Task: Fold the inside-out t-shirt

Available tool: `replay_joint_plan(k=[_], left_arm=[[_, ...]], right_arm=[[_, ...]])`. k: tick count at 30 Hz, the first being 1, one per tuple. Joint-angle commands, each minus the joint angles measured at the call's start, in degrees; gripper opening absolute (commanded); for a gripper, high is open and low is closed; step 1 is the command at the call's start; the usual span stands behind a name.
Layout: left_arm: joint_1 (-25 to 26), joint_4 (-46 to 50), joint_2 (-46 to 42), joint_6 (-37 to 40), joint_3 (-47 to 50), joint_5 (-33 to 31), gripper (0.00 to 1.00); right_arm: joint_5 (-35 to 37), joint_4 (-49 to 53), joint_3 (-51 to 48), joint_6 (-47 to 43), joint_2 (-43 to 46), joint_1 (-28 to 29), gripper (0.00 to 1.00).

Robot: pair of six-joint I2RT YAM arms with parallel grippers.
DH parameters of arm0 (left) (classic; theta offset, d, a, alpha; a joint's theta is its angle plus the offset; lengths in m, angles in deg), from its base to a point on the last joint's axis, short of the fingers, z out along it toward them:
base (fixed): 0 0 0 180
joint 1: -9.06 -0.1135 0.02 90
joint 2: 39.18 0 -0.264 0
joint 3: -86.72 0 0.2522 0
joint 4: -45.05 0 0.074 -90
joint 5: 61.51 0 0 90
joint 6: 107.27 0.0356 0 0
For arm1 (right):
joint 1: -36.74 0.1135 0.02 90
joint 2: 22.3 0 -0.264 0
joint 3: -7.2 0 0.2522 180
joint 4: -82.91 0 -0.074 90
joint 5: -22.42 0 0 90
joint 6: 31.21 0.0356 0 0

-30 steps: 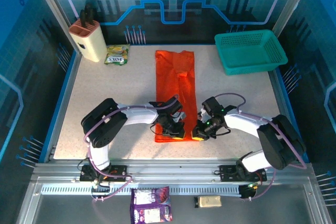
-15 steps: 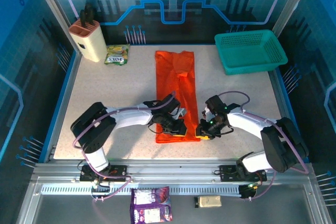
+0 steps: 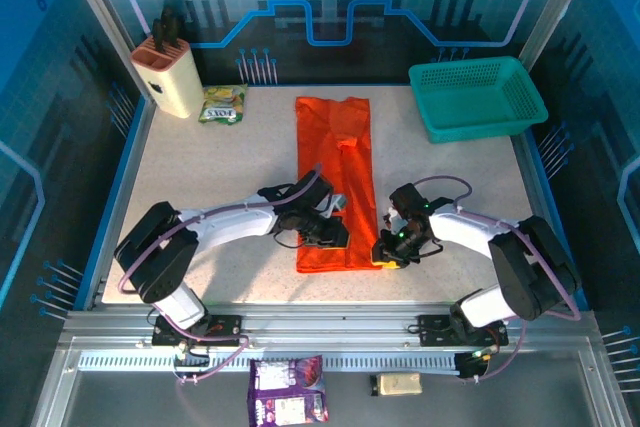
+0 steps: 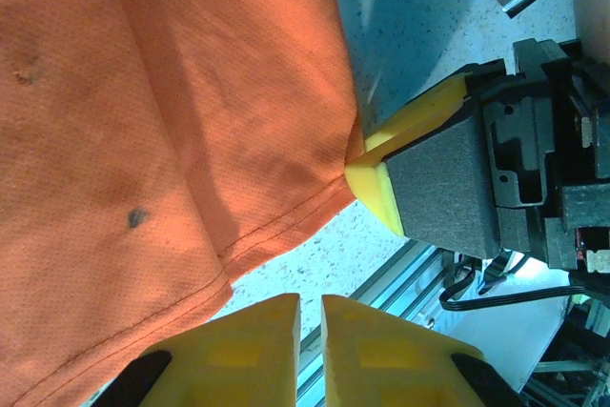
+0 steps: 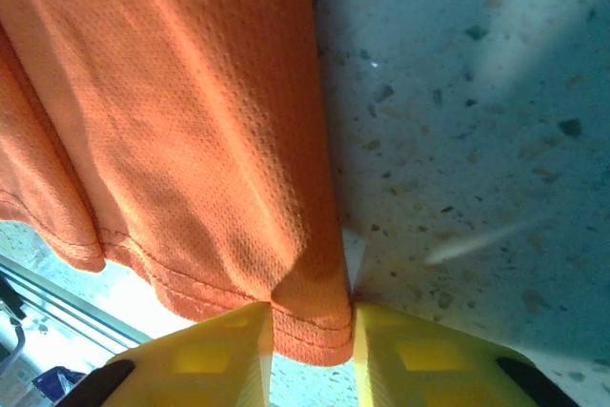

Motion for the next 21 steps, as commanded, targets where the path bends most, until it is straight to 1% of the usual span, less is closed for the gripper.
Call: replay_joint_plan(k=[1,5,8,10,12,15,16,20,21], left_arm=[[-0.52,1.8,-1.76,0.63,1.4,-1.35,0.15],[-0.98,2.52,-2.83,0.54,1.91,-2.72,0.15],[-1.51,4.04,-4.24,0.33,2.47,-5.32,0.15],[-1.81,5.91,-6.23,-0.29,3.12,-9.08,0.18],[-1.95,10.14,-8.32,-2.05,3.23,-15.81,0.24],[-2.0,13.53,-11.49,-3.44,4.48,-20.21,0.27],[-2.19,14.07,-12.56,-4.23,5.47,-20.91,0.3],[-3.73,13.87,-15.79,-7.37,11.1,-20.37,0.34],[-4.08,13.37,-17.01,-8.27,12.91,-20.52,0.36]], right_arm=[[-1.41,-0.6,-1.01,-0.4,-0.96,-0.45,0.27],[-1.56,-1.01,-1.13,-0.23,-1.33,-0.44,0.24],[-1.07,-0.81,-1.17,0.03,-0.83,-0.44,0.19],[-0.8,-0.7,-1.05,0.12,-0.53,-0.44,0.15],[-0.79,-0.6,-1.01,0.12,-0.53,-0.44,0.12],[-0.55,-0.43,-1.0,0.11,-0.46,-0.44,0.08],[-0.39,-0.44,-1.0,0.12,-0.46,-0.4,0.07],[-0.75,-0.33,-0.86,0.02,-0.52,-0.46,0.04],[-0.69,-0.18,-0.67,-0.03,-0.51,-0.44,0.05]])
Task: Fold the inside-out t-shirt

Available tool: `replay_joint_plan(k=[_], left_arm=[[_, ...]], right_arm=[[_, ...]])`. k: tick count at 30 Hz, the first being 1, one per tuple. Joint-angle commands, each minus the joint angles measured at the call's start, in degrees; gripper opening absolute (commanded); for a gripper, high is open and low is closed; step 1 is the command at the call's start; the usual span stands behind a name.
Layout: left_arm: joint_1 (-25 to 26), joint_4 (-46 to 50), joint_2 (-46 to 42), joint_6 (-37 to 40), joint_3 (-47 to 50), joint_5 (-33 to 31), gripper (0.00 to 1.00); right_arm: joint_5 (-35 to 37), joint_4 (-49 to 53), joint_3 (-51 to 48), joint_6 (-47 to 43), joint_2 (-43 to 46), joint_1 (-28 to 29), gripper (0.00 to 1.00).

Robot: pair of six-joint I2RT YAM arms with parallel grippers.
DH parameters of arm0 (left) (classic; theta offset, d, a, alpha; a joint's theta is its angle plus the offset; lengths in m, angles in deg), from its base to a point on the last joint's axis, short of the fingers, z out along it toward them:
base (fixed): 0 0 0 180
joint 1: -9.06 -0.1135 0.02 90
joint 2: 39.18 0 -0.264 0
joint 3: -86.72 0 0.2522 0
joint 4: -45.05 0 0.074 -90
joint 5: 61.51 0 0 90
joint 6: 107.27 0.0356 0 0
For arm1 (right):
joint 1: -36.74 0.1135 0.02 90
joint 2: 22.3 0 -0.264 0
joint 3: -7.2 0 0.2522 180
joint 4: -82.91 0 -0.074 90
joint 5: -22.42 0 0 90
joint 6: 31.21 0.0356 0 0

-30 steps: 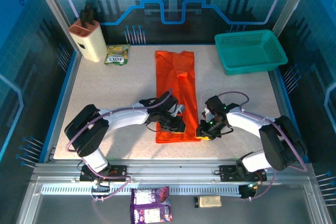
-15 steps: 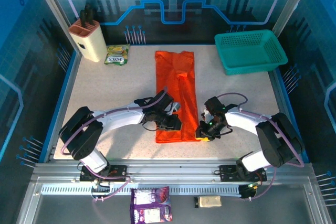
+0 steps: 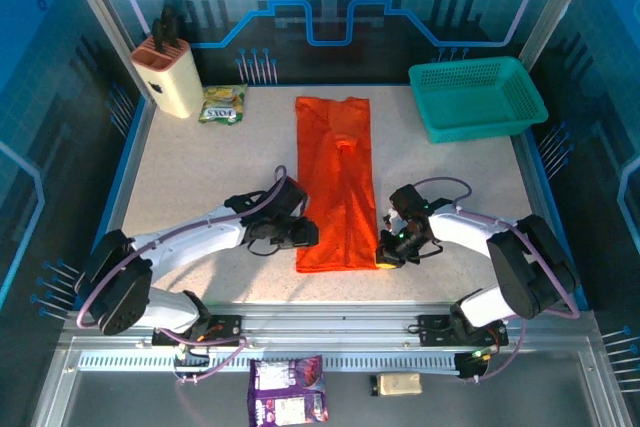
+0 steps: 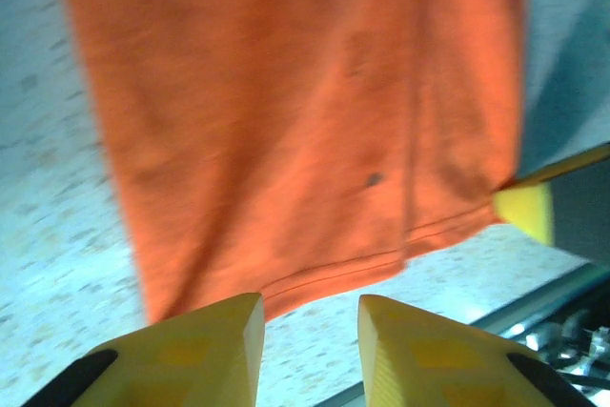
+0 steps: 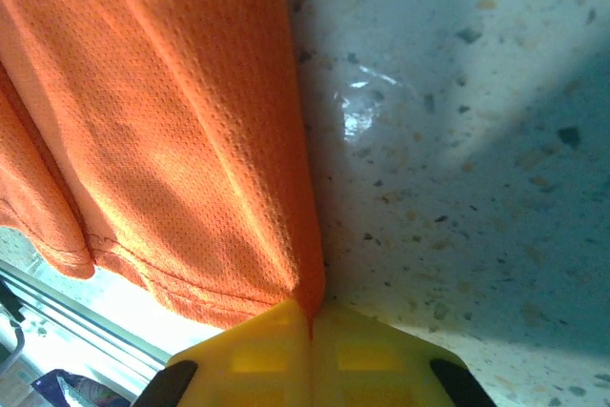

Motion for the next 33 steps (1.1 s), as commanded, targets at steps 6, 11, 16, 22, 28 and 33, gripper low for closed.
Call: replay_joint_plan(k=[6,11,16,22,28,33], left_arm=[[-3.63,-3.76,-4.96,-5.18,12.33,4.83,0.48],[-3.83,-9.4,-0.7,-5.18,13.16,9.74,0.5],[-3.85,-14.08,3.68,-5.66,13.29,13.07,0.47],[-3.82,-14.57,4.81,-6.08,14.02,13.36,0.39],[-3.82,-18.09,4.9,-7.41,14.34,16.18,0.32],[-3.72,-18.43,4.69,-7.79,14.52,17.09,0.31]], right_arm=[[-0.49,1.71,0.68,-0.71,-0.36,-0.33,0.05],[-0.57,2.31,1.51,-0.83,-0.66,-0.33,0.05],[-0.57,2.41,1.77,-0.8,-0.83,-0.25,0.05],[-0.45,2.79,2.05,-0.72,-0.59,-0.22,0.05],[-0.35,2.53,1.86,-0.18,-0.39,0.11,0.05],[-0.31,2.53,2.06,0.15,-0.48,0.52,0.05]])
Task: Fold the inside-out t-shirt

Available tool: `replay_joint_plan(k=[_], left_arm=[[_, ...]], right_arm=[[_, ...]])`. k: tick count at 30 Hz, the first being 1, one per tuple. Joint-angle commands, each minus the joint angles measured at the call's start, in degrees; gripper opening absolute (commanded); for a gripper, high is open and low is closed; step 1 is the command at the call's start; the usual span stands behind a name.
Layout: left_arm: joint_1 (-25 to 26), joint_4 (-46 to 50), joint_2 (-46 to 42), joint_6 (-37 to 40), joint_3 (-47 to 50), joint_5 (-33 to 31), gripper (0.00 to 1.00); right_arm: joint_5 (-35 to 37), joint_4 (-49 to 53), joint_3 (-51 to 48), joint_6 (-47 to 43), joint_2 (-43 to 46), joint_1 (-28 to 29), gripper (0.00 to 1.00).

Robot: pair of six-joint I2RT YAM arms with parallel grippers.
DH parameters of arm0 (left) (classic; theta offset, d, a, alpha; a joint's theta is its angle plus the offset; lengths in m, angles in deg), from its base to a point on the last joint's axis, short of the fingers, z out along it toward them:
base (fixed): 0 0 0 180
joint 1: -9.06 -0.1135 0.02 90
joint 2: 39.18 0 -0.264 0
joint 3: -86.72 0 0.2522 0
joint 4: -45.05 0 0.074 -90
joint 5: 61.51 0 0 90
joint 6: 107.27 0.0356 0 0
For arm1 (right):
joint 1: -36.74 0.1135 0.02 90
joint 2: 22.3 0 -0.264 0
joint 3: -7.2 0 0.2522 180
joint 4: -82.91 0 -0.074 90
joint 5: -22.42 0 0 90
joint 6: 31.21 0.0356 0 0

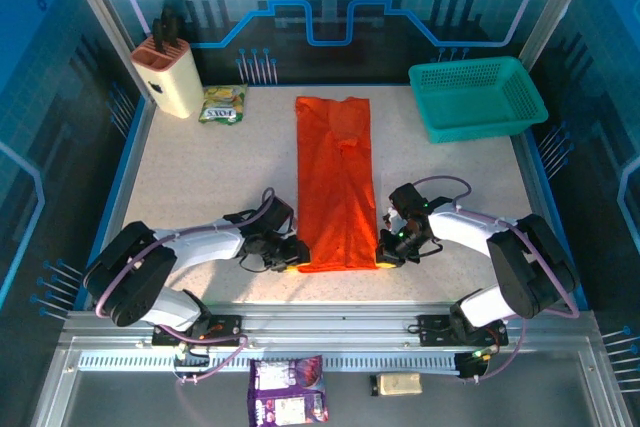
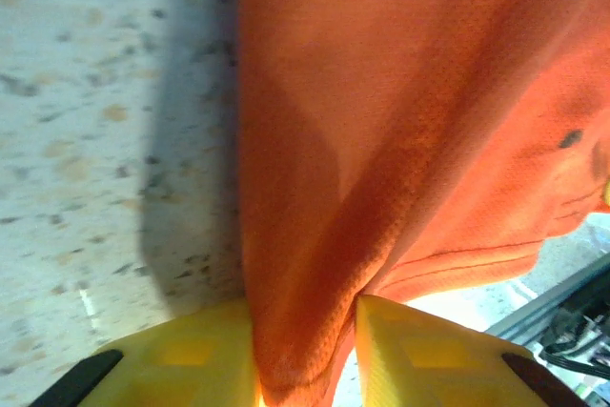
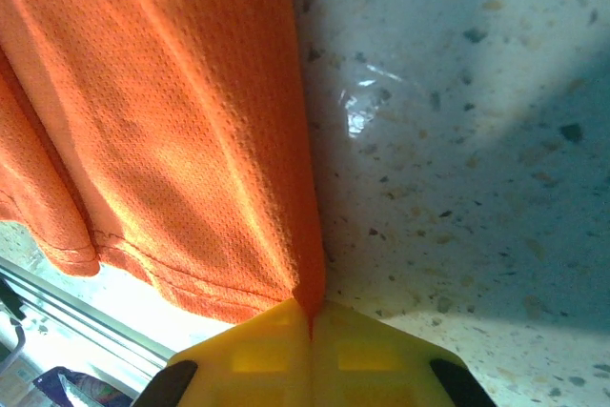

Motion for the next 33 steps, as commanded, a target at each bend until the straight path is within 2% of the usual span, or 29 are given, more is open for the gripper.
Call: replay_joint_plan(k=[1,7,10,14,19,25,33], left_arm=[[0.43,-3.11,0.26,-1.33,1.03,3.65,0.32],[0.82,-2.98,0.2,-1.54,1.5,3.82,0.29],[0.82,-2.22,0.62,-1.24,1.42,3.58,0.24],[0.8,-1.46,0.8,-0.59,1.09,3.46,0.11],[0.93,1.99,-0.54,1.49,0.25,3.66,0.04],[2.35,7.27,-3.23,4.21,0.16,5.83,0.02],[8.32,12.0,-7.42,4.21,0.84,7.96,0.02]], right_arm=[[-0.35,1.31,1.17,0.37,-0.37,0.41,0.05],[-0.32,1.26,1.31,0.43,-0.68,0.61,0.05],[-0.22,1.38,1.5,0.43,-0.75,0.72,0.05],[-0.25,1.59,1.54,0.52,-0.36,0.93,0.04],[-0.09,2.93,1.94,0.68,1.01,2.13,0.02],[0.72,5.96,2.41,1.94,3.46,5.9,0.01],[2.15,10.04,0.22,7.2,9.82,13.6,0.0]])
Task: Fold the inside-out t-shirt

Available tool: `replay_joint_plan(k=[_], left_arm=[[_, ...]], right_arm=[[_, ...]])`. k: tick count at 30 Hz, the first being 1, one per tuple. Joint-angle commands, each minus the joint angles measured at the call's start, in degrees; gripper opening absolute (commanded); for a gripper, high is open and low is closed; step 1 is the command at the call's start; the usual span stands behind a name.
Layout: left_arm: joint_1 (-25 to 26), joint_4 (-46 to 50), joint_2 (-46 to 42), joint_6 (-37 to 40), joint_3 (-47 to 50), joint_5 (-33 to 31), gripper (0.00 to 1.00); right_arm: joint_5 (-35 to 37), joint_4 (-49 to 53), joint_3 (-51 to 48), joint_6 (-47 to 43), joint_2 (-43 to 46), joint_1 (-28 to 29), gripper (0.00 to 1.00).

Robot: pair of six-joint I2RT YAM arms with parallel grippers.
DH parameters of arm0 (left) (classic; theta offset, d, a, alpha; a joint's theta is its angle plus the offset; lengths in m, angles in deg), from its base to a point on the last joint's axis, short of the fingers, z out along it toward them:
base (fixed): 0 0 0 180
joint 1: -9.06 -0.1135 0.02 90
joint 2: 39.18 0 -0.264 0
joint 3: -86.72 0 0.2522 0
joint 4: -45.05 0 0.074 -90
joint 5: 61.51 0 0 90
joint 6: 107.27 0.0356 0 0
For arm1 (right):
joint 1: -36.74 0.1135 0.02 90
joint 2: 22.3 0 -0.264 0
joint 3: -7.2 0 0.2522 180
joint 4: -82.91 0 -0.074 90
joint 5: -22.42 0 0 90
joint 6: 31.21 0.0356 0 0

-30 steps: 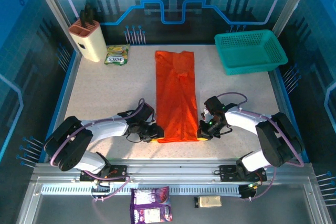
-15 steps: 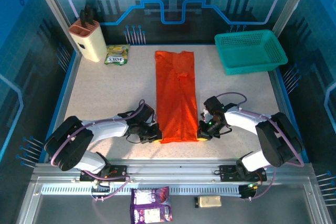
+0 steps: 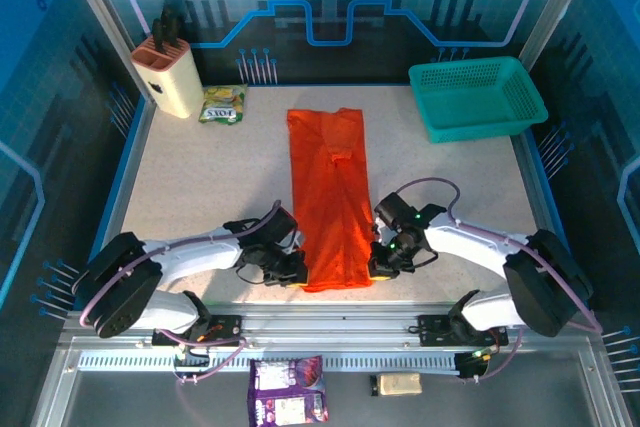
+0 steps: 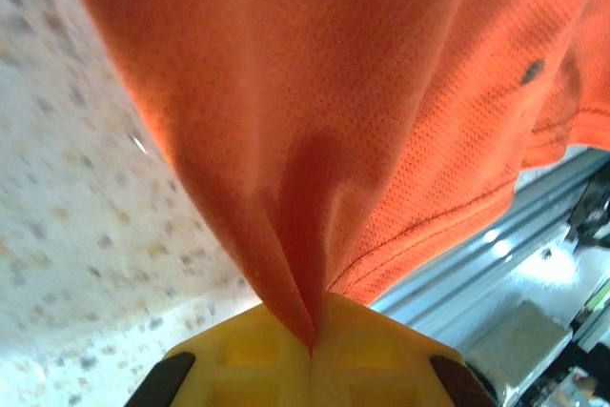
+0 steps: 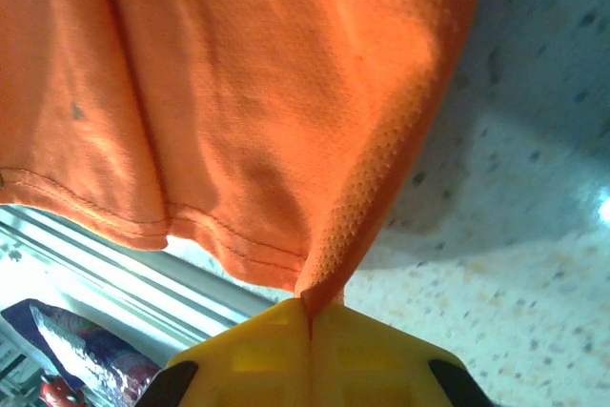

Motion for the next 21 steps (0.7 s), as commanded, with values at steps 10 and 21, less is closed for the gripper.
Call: replay_joint_plan(k=[10,21], left_arm=[[4.56,13.95,-9.04,1.98,-3.44,1.03,0.01],[-5.03,20.19,-11.97,7.11,-14.74,-5.28,0.0]], right_arm=[[0.61,9.97,-2.07,8.64,14.83,6.11,0.0],[4.22,9.28,11.72,4.39,11.66,-3.28,0.0]])
